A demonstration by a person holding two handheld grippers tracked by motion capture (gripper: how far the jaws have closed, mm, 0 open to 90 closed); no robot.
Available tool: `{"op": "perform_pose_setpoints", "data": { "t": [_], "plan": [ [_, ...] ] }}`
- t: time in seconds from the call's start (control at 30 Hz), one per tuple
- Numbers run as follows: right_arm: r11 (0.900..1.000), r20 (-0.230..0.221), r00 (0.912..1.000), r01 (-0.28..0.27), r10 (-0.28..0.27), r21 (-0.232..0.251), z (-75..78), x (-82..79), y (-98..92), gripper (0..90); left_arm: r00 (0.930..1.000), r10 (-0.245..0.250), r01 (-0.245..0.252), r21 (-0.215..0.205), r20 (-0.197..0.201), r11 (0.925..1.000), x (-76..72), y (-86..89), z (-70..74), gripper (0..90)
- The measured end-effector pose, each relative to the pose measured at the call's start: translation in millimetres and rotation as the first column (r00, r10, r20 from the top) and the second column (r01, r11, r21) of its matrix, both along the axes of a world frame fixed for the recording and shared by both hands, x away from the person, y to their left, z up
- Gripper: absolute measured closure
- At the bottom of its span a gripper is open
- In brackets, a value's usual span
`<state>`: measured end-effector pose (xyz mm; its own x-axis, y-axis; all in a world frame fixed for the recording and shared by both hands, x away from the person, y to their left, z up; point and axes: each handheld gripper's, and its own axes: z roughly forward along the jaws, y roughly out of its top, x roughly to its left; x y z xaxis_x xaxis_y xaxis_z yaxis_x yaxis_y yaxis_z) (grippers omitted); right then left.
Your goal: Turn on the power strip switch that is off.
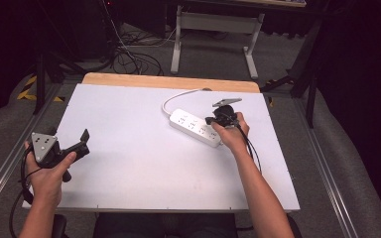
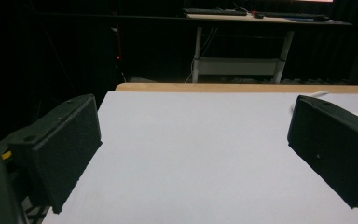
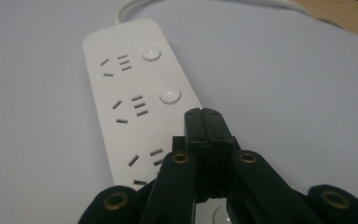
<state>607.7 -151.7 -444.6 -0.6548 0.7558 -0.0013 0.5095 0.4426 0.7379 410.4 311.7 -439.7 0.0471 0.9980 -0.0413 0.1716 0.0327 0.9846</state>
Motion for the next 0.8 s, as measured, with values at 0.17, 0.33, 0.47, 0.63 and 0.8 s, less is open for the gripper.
{"op": "perform_pose_setpoints", "data": {
  "t": [0.17,0.33,0.47,0.63,0.8],
  "plan": [
    [1.0,-0.004,1.0,0.001,-0.001,-0.01,-3.1,0.9,1.1,90.0,1.0,0.0,0.0,0.003,0.002,1.0,-0.2,0.0,0.0,3.4],
    [1.0,-0.002,1.0,-0.001,0.001,-0.013,-5.3,0.4,3.7,90.0,1.0,0.0,0.0,0.005,0.002,1.0,-0.9,0.4,0.3,3.5],
    [1.0,-0.002,1.0,0.002,-0.002,-0.019,-7.3,1.0,4.7,90.0,1.0,-0.002,0.002,0.0,0.004,1.0,-1.2,0.2,0.1,3.6],
    [1.0,0.006,1.0,0.002,-0.001,-0.03,-7.7,0.9,5.9,90.0,1.0,0.0,0.0,-0.001,0.007,1.0,-1.2,0.2,0.0,3.6],
    [0.999,0.004,1.0,0.008,-0.008,-0.04,-7.8,-0.1,7.6,90.0,1.0,-0.001,0.001,-0.004,0.009,1.0,-1.4,-0.5,0.0,3.6]
  ]
}}
